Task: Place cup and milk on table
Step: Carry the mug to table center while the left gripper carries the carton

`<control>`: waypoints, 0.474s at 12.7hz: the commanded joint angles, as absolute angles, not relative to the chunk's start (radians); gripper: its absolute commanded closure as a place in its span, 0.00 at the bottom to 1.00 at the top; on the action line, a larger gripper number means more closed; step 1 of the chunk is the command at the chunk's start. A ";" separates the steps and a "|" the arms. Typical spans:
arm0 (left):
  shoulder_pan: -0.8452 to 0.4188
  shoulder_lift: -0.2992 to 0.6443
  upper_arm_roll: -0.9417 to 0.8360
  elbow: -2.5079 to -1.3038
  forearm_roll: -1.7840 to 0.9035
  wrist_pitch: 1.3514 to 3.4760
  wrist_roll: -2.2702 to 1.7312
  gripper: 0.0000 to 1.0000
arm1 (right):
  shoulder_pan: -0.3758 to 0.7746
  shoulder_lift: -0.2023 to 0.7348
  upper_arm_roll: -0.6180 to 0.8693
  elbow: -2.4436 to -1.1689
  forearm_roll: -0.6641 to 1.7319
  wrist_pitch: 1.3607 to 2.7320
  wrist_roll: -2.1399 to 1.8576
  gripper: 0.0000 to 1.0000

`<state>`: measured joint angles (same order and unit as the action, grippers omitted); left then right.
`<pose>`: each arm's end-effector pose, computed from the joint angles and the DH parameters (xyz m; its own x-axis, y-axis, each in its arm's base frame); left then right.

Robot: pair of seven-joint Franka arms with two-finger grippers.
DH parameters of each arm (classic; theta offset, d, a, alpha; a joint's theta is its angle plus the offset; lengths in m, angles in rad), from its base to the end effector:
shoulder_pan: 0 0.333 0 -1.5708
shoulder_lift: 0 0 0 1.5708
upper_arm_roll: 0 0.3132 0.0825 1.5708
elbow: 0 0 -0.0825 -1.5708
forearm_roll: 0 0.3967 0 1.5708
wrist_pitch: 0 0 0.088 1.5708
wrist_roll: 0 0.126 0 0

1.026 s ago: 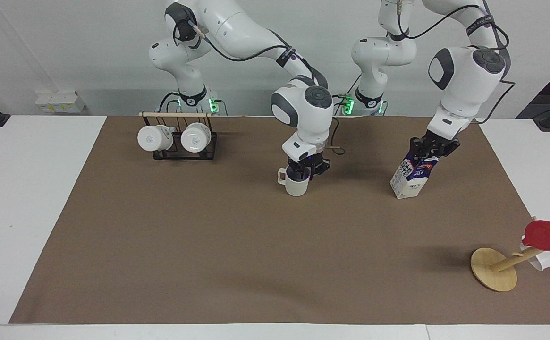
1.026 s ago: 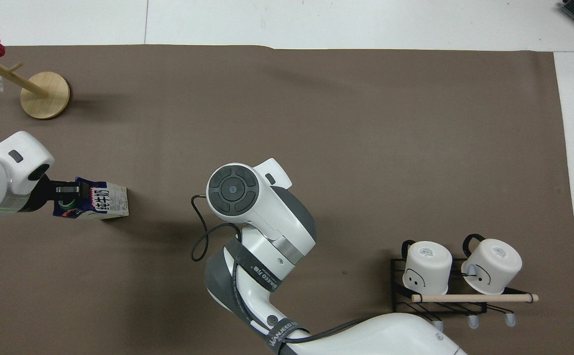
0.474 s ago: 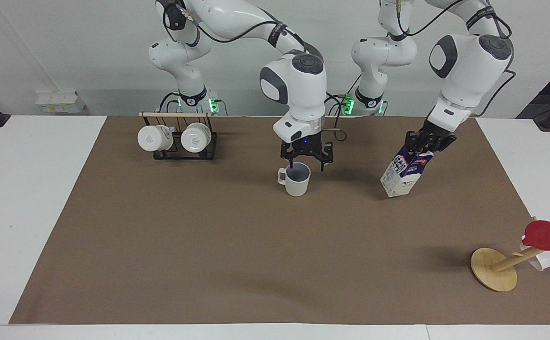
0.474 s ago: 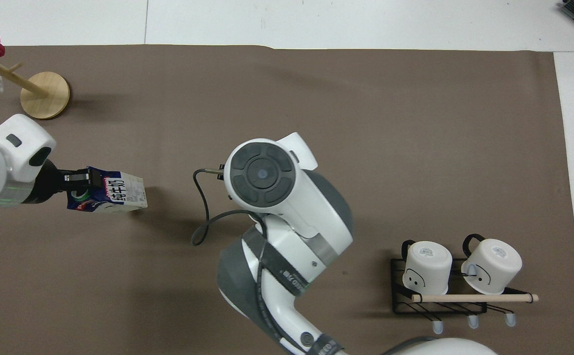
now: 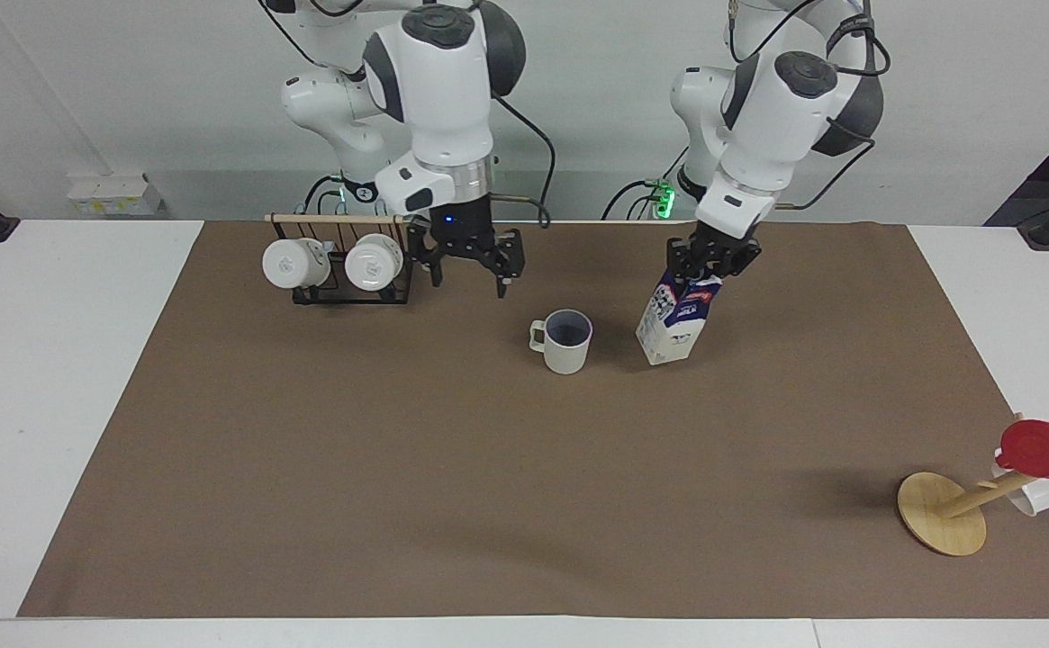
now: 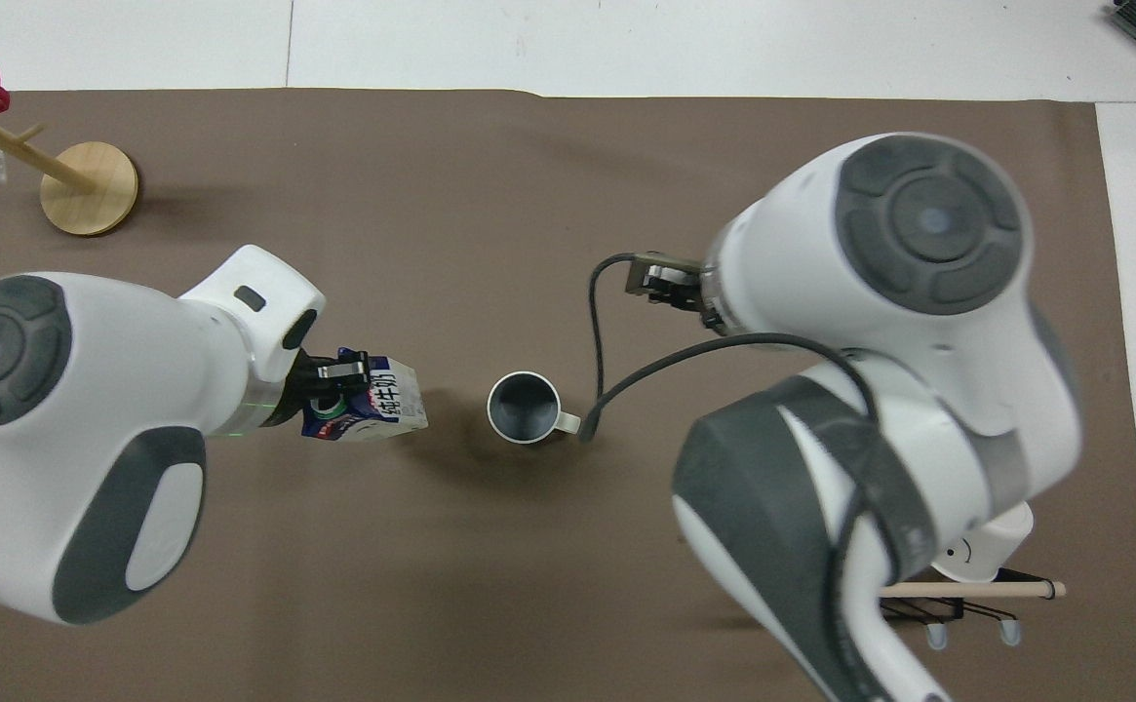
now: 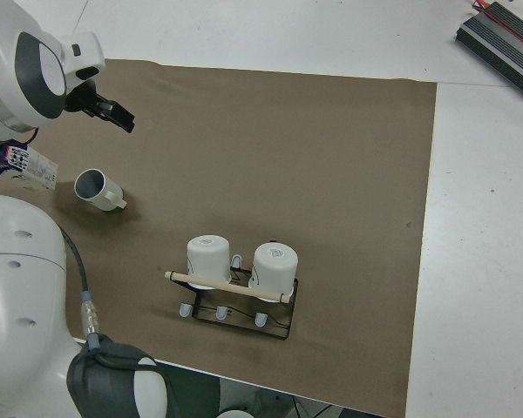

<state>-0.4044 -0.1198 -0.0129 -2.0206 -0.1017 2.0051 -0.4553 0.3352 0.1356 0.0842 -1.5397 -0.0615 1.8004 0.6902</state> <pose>0.4971 -0.2291 0.4875 0.9956 0.0791 0.0502 0.0720 -0.9889 0.1298 0.5794 0.2481 0.5592 0.9572 -0.2595 0.1281 -0.2563 -0.9657 -0.0412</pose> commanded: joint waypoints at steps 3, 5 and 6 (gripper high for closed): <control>-0.511 -0.115 0.005 -2.031 -0.106 2.012 -0.529 0.54 | 0.108 0.020 0.097 -1.609 -0.048 1.749 0.415 0.00; -0.511 -0.114 0.006 -2.055 -0.103 2.058 -0.528 0.55 | 0.042 0.009 0.097 -1.608 -0.048 1.729 0.329 0.00; -0.508 -0.109 0.006 -2.068 -0.100 2.084 -0.528 0.55 | 0.005 0.009 0.097 -1.600 -0.048 1.729 0.304 0.00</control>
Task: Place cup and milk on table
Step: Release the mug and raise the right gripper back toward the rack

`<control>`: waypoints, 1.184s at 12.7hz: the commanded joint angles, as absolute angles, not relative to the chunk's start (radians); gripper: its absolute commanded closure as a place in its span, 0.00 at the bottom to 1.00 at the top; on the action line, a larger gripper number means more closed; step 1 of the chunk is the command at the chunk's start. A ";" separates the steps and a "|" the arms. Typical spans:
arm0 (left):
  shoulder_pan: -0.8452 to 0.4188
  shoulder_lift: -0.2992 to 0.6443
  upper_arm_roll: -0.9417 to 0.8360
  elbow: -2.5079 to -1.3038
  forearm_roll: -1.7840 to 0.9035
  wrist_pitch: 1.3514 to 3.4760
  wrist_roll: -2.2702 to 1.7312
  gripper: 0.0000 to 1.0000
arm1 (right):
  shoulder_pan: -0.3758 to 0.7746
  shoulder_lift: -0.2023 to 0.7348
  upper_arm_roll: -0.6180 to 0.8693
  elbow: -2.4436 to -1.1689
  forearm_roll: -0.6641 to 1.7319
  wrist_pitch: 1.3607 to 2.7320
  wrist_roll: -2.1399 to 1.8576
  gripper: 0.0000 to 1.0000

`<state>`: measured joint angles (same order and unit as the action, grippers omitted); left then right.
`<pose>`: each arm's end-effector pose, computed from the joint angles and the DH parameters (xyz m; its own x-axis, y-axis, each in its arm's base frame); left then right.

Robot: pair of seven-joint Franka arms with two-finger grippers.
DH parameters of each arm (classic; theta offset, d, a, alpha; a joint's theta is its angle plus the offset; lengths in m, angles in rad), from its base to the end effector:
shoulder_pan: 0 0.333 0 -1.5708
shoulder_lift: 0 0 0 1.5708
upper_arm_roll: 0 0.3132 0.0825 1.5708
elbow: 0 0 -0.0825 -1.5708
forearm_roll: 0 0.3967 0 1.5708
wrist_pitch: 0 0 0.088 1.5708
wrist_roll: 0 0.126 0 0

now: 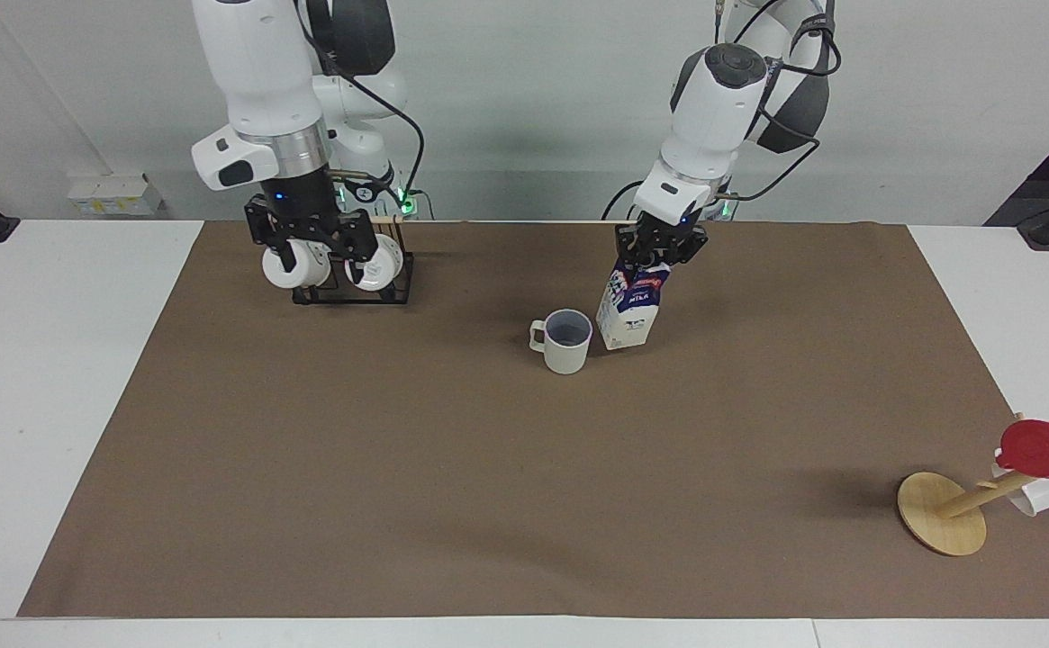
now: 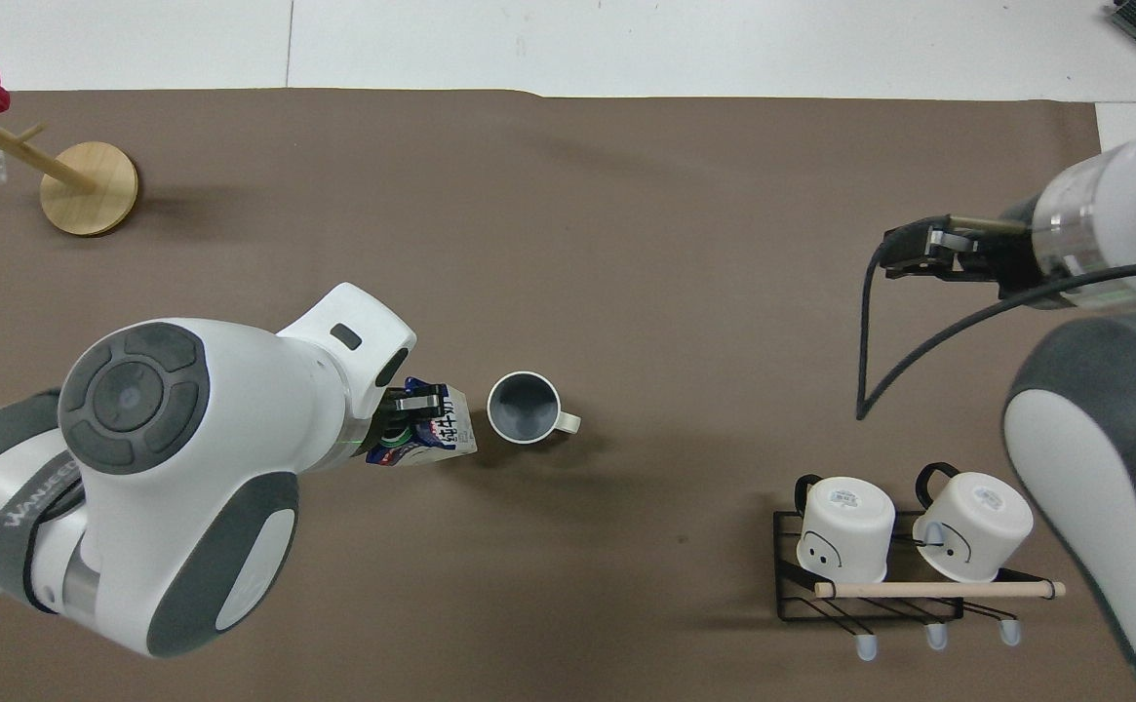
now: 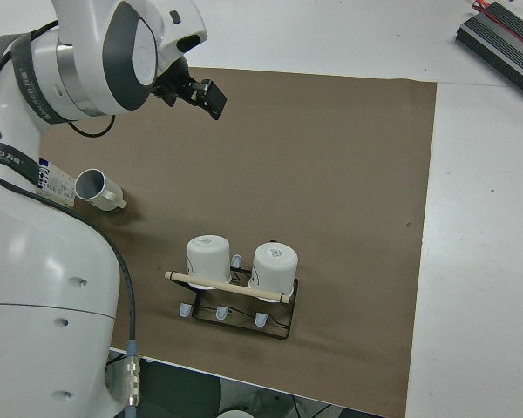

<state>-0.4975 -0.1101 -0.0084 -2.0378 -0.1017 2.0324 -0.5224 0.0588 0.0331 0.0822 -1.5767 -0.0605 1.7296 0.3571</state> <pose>0.4765 -0.2726 0.4763 0.9973 0.0598 0.0417 0.0537 -0.9897 0.1327 0.5900 0.0762 0.5959 0.9696 -0.2062 0.1320 -0.2096 -0.9777 0.0123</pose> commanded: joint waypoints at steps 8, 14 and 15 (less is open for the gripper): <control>-0.512 -0.071 0.006 -2.105 -0.063 2.134 -0.529 0.55 | -0.044 -0.026 0.097 -1.518 -0.048 1.483 0.206 0.00; -0.514 -0.064 0.006 -2.100 -0.061 2.149 -0.534 0.30 | -0.048 -0.041 0.094 -1.543 -0.008 1.471 0.172 0.00; -0.514 -0.064 0.006 -2.099 -0.061 2.145 -0.534 0.00 | -0.048 -0.041 0.094 -1.543 -0.006 1.471 0.172 0.00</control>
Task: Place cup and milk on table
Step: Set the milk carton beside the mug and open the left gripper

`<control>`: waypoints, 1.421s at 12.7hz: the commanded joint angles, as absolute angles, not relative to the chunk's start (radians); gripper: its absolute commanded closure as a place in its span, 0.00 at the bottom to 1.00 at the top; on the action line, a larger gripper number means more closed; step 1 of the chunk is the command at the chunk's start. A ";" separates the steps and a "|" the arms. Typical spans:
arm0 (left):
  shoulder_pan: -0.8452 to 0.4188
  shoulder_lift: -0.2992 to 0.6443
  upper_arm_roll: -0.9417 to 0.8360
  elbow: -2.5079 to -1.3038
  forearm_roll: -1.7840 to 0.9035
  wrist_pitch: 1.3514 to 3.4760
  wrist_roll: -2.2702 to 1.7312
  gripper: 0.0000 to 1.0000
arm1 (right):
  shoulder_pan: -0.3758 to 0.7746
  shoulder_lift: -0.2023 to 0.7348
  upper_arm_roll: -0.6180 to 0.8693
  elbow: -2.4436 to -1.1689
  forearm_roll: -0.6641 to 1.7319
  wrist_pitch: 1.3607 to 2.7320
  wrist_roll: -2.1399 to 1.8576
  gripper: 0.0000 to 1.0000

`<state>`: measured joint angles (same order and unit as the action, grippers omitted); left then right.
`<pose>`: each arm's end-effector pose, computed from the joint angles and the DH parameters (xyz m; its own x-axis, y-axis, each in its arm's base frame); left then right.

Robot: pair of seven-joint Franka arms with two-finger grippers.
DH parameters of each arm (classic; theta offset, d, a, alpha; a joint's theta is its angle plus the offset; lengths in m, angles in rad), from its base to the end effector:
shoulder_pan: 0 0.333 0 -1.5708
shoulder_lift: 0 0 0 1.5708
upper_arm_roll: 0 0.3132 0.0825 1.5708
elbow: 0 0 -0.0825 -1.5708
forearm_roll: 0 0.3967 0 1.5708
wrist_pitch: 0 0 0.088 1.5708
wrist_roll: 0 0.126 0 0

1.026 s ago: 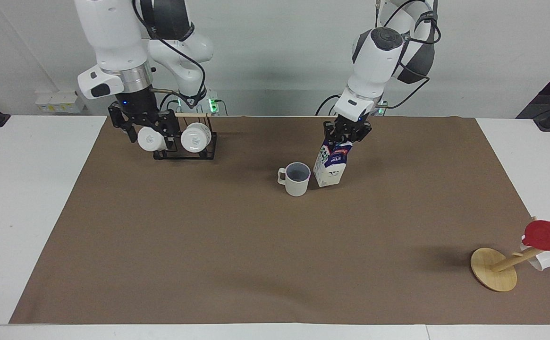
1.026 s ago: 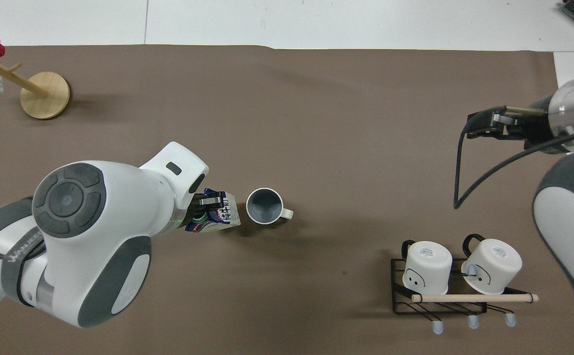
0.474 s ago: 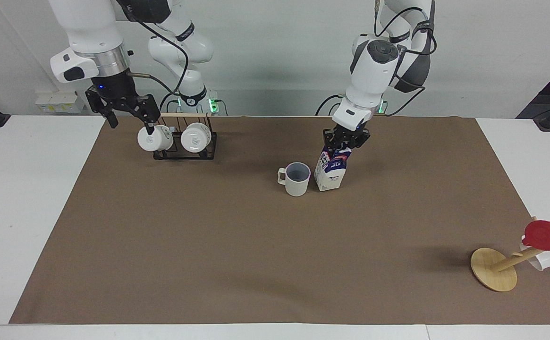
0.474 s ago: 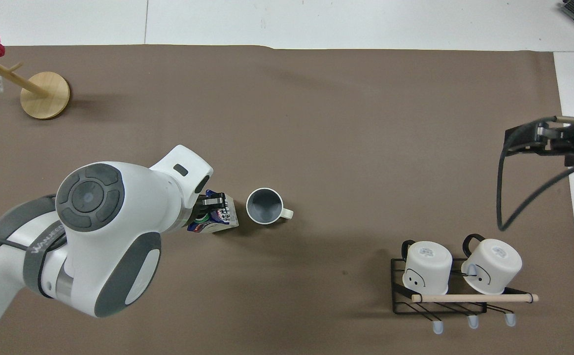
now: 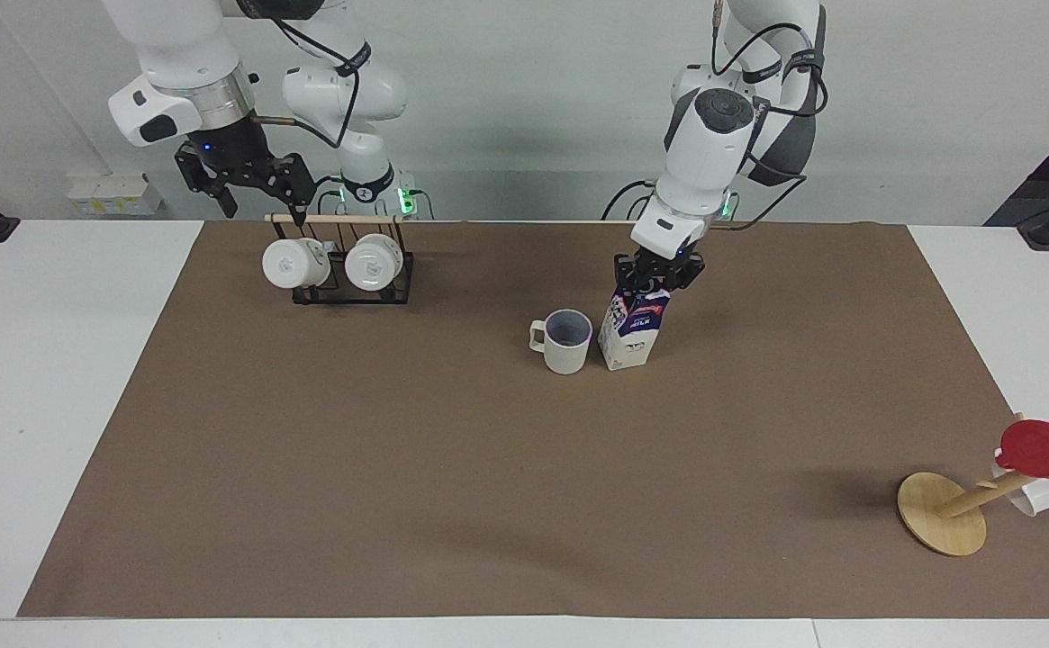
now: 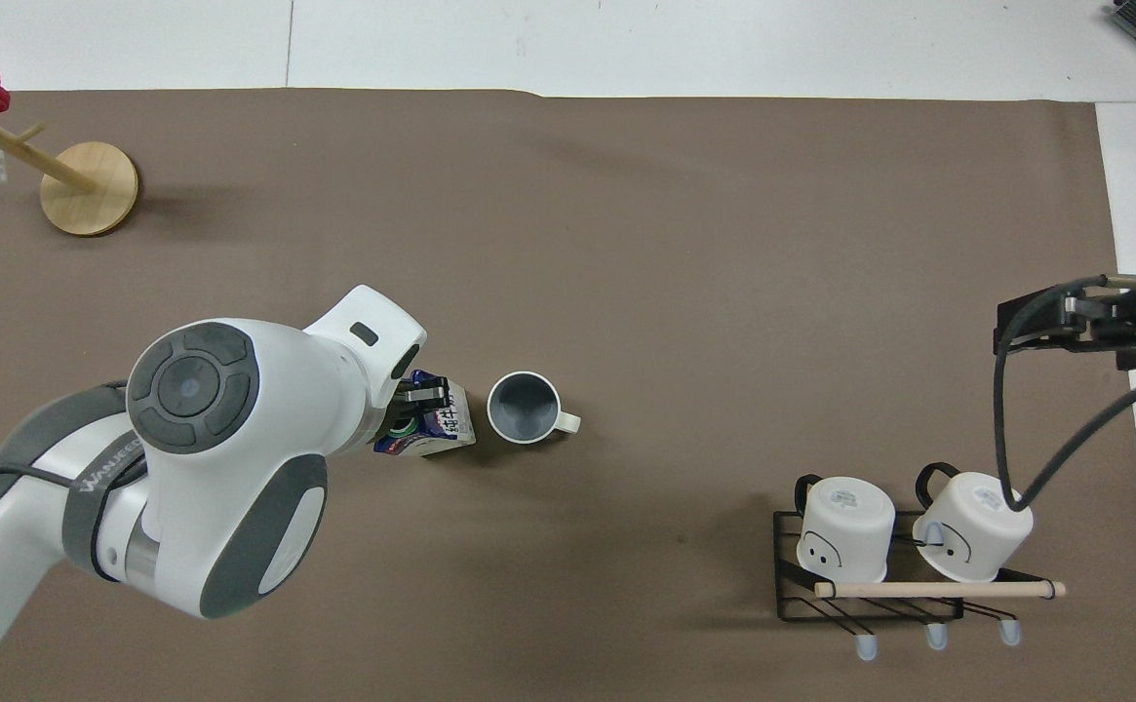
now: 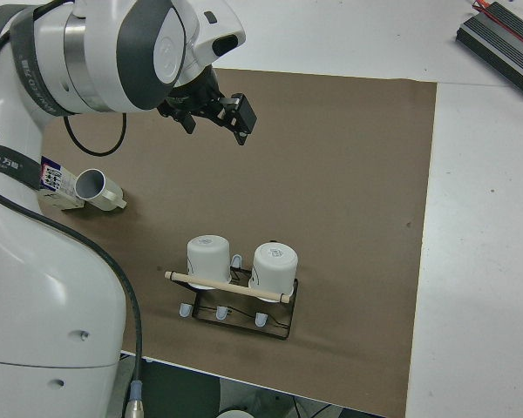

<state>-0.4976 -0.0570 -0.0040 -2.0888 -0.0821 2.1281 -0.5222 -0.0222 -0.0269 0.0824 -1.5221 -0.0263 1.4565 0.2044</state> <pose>0.4854 -0.2718 0.4310 0.9970 0.0631 0.0454 0.0578 -0.9922 0.1106 0.5457 0.0300 0.6312 0.9887 -0.1467 -0.0322 -0.1456 -0.9887 0.0357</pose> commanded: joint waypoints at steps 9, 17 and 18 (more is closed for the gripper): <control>-0.464 -0.083 0.020 -1.859 -0.060 1.850 -0.488 0.00 | -0.046 -0.041 0.095 -1.542 -0.006 1.470 0.178 0.00; -0.229 -0.086 0.021 -1.695 -0.057 1.625 -0.258 0.00 | -0.046 -0.041 0.095 -1.542 -0.006 1.470 0.178 0.00; -0.216 -0.084 0.021 -1.689 -0.052 1.609 -0.258 0.00 | -0.046 -0.041 0.095 -1.542 -0.006 1.471 0.178 0.00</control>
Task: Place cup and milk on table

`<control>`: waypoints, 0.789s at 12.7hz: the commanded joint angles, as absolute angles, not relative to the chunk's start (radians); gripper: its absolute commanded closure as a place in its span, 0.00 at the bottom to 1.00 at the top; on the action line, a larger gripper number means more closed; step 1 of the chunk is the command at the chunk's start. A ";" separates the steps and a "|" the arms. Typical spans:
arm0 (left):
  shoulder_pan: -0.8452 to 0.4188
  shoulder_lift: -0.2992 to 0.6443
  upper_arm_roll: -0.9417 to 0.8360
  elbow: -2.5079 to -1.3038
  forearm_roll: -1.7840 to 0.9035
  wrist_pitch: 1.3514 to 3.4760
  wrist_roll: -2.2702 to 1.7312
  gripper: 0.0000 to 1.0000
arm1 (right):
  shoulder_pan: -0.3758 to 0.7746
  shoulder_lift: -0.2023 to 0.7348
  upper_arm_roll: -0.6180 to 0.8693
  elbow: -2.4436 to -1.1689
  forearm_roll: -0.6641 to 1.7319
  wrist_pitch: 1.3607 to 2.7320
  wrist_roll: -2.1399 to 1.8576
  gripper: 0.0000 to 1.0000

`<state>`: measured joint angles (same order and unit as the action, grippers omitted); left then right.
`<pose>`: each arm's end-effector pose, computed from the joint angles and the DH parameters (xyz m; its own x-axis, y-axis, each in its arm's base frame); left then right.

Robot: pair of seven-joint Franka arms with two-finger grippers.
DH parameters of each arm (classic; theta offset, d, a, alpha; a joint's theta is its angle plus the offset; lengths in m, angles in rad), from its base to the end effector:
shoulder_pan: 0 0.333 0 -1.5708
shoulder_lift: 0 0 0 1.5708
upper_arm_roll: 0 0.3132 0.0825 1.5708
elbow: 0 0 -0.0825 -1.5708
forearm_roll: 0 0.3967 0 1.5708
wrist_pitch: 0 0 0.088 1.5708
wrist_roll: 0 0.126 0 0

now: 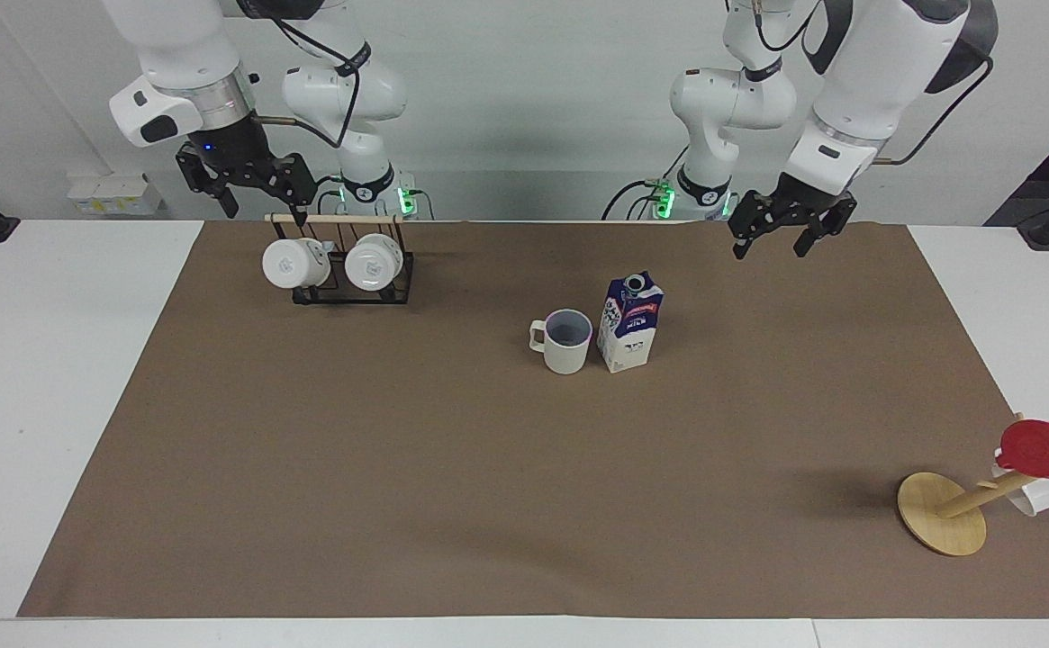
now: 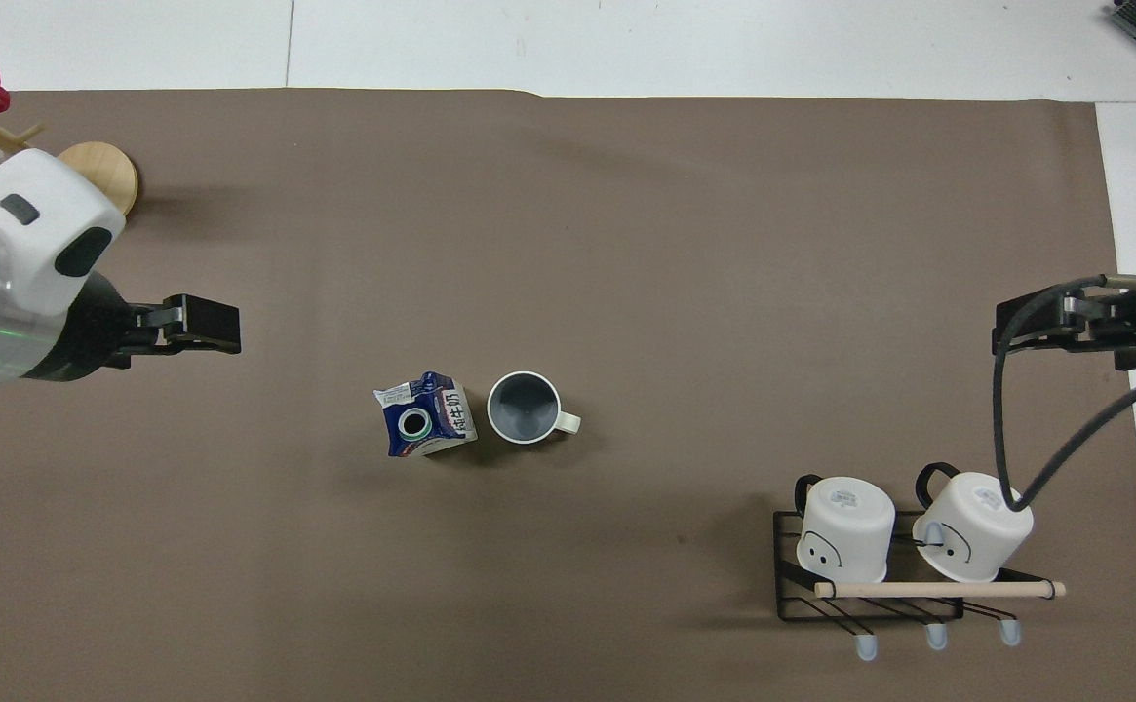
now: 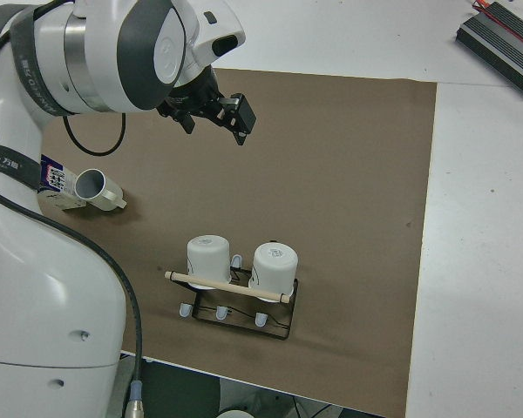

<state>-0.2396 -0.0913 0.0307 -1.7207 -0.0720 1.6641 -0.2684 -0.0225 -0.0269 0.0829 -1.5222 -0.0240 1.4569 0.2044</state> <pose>0.5333 -0.1210 0.5890 0.9978 0.0654 0.0134 0.0641 -0.9946 0.0810 0.5457 0.0304 0.6312 0.9887 -0.1463 -0.0323 -0.1452 -0.9888 0.0334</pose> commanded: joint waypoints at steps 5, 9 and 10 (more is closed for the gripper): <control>-0.204 -0.086 0.023 -1.671 0.049 1.566 -0.192 0.00 | -0.046 -0.041 0.095 -1.542 -0.006 1.471 0.178 0.00; -0.147 -0.095 0.031 -1.660 0.037 1.572 -0.186 0.00 | -0.046 -0.041 0.095 -1.542 -0.006 1.470 0.178 0.00; -0.143 -0.095 0.029 -1.660 0.041 1.572 -0.186 0.00 | -0.046 -0.041 0.095 -1.542 -0.006 1.470 0.178 0.00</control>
